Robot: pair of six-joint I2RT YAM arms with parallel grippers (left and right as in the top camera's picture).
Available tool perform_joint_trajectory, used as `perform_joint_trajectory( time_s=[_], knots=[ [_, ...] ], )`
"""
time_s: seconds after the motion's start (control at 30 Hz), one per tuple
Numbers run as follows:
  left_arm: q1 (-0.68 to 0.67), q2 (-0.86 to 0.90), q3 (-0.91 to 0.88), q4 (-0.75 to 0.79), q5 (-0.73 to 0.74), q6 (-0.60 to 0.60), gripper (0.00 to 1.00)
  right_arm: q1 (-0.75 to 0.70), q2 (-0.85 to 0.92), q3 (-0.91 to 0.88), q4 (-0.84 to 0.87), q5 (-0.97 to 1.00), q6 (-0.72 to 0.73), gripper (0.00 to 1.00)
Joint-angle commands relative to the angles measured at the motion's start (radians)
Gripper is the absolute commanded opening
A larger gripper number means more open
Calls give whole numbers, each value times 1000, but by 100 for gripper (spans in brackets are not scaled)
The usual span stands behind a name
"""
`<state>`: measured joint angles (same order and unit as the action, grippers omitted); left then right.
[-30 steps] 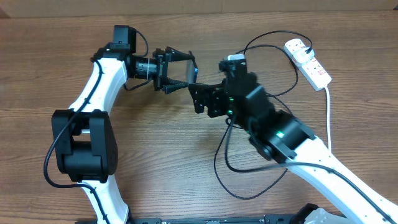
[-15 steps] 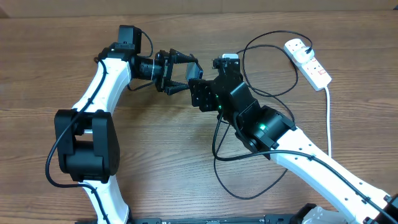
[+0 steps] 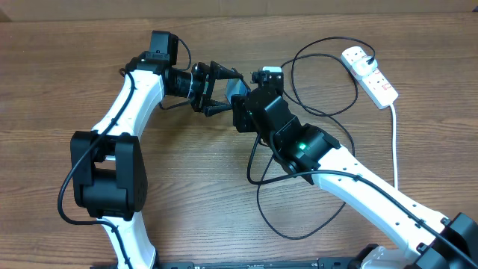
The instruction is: Plug charger to phone and switch on socket
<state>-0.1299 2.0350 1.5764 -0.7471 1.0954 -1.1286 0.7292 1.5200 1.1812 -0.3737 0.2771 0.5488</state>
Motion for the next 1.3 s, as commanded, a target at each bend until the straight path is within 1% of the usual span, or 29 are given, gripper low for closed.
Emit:
perform_joint_trajectory(
  time_s=[0.0,0.33,0.4,0.67,0.77,1.0,1.17,1.27],
  knots=[
    [-10,5,26,1,9,-12,72,6,29,18,7,29,2,54],
    [-18,5,26,1,4,-9,72,6,46,18,24,29,2,52],
    [-23,5,26,1,3,-9,72,6,50,18,26,37,2,49],
    [-36,5,26,1,-6,-1,72,6,61,18,29,41,5,48],
    [-37,5,26,1,-6,-1,73,2,61,18,28,44,5,44],
    [-39,5,26,1,-5,5,72,2,61,18,25,44,5,38],
    [-41,5,26,1,-2,10,72,2,65,18,20,45,5,35],
    [-41,5,26,1,-2,15,72,2,77,18,19,45,5,32]
  ],
)
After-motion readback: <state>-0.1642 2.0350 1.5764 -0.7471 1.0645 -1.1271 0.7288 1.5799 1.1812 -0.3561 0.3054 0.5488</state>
